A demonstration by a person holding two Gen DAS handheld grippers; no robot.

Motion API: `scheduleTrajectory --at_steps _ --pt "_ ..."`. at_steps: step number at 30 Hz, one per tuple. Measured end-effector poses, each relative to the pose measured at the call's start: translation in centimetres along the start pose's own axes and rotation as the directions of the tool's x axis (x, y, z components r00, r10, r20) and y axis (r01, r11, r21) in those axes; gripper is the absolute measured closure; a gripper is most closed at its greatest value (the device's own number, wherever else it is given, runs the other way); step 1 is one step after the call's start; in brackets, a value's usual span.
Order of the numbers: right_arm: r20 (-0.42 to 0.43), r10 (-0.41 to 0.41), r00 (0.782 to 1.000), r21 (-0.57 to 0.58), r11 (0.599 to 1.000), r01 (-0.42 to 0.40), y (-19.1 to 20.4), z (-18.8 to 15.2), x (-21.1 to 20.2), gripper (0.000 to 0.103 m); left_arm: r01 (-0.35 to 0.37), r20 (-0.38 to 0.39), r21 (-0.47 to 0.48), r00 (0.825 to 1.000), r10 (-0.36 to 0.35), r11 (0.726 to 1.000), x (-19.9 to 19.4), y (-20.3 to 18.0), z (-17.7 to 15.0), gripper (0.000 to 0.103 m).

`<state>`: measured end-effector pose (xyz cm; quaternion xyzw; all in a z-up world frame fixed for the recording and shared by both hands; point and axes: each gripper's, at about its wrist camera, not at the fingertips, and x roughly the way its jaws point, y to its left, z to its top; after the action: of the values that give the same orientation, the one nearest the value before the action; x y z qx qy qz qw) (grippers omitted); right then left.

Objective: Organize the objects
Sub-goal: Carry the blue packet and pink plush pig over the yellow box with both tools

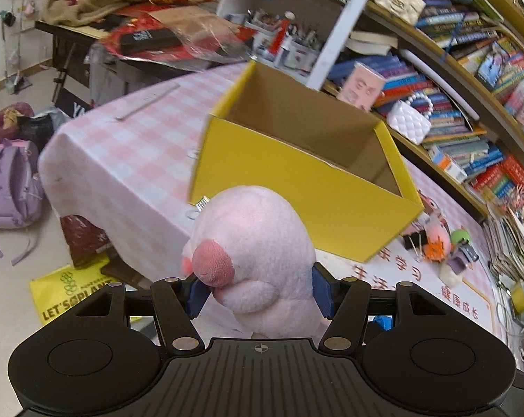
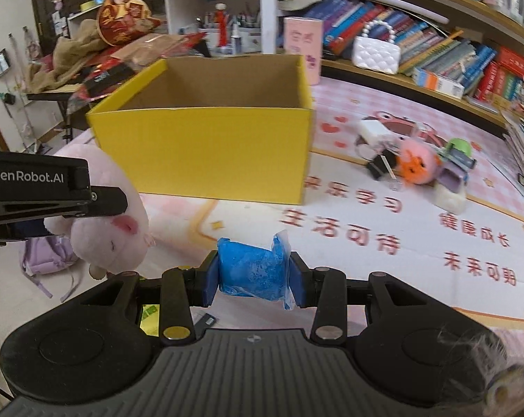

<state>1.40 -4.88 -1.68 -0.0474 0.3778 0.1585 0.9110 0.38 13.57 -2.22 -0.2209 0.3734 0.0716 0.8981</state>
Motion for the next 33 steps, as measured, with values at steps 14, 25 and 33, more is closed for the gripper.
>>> scheduleTrajectory --at_steps 14,25,33 --pt "0.018 -0.001 1.000 0.002 1.000 0.001 3.9 0.1 -0.6 0.065 0.042 0.107 0.034 0.993 -0.046 0.999 -3.3 2.9 1.3 0.044" --pt "0.221 -0.020 0.975 -0.038 0.999 0.029 3.2 4.8 -1.9 0.065 0.145 0.229 0.104 0.959 -0.166 0.984 -3.4 0.1 5.2 0.044" --pt "0.310 0.002 0.951 -0.099 0.995 0.030 1.7 10.7 1.1 0.065 0.134 0.240 0.123 0.957 -0.160 0.983 0.4 -2.3 9.6 0.043"
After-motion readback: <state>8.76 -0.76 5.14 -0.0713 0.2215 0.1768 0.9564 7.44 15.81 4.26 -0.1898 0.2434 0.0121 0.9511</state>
